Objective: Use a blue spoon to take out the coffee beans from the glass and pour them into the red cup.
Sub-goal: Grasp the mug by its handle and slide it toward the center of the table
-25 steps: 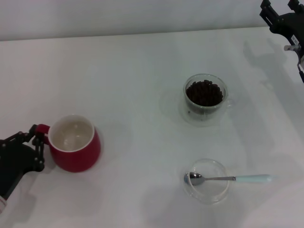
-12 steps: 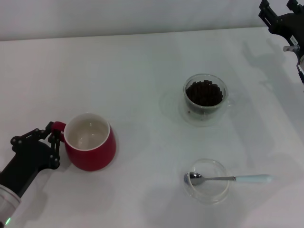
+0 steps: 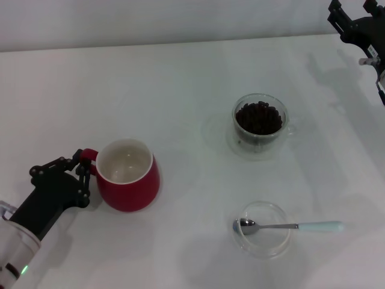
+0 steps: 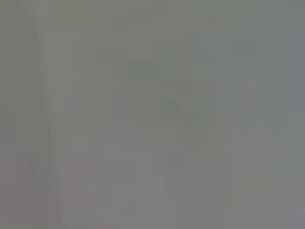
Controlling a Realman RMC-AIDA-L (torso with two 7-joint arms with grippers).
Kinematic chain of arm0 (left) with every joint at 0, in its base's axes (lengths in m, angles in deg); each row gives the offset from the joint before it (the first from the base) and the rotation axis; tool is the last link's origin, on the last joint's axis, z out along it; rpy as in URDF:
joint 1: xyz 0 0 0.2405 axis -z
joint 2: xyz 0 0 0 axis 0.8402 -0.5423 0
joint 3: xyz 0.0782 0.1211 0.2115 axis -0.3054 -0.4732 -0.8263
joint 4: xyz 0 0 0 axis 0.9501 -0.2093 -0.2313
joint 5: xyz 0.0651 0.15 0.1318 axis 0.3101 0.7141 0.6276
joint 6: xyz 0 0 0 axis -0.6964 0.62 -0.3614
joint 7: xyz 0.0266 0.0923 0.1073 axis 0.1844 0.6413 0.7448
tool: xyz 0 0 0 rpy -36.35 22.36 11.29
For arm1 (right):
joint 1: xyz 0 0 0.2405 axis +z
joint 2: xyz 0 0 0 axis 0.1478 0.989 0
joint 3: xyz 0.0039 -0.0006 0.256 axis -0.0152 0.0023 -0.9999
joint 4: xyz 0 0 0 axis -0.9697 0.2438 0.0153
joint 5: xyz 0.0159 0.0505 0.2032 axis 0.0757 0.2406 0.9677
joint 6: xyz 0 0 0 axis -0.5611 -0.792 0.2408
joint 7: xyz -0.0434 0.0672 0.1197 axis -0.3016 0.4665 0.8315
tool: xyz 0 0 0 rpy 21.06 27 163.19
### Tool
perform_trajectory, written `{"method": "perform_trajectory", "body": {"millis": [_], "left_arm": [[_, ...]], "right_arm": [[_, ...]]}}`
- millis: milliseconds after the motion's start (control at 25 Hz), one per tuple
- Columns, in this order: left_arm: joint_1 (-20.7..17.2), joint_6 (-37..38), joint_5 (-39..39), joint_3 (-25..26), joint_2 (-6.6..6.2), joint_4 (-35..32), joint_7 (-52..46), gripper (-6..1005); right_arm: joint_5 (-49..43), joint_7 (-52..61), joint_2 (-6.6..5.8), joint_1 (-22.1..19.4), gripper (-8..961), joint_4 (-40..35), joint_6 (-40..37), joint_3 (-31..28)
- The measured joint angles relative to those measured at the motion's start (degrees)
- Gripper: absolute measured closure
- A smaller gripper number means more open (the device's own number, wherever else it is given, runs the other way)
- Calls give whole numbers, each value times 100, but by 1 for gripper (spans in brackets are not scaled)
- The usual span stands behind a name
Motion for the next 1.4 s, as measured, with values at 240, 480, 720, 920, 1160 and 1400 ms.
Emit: {"method": "perform_trajectory", "body": {"millis": [240,480,720,920,1160,1400], "left_arm": [[154,-199,1,-117,8,-33,-5,907],[176,-236,0,-126,9,-34,-10,900],[139,-234,3,-141,9,-34,-11,893],[131,-233,5,-270,9,-34,-16,887],[121,-224,8,-279,9,-34,-13,877],[15,-156,-23,-277,9,-33,-24,792]], "right_arm": [[0,0,-11,35,136,21,1,-6],[0,-3,-32,42,136,18,1,-19],[1,-9,-31,42,137,16,1,-34],[1,-9,-28,42,137,16,1,-37],[1,-9,-18,42,136,16,1,-26],[1,-9,-11,38,137,-2,1,-7]]}}
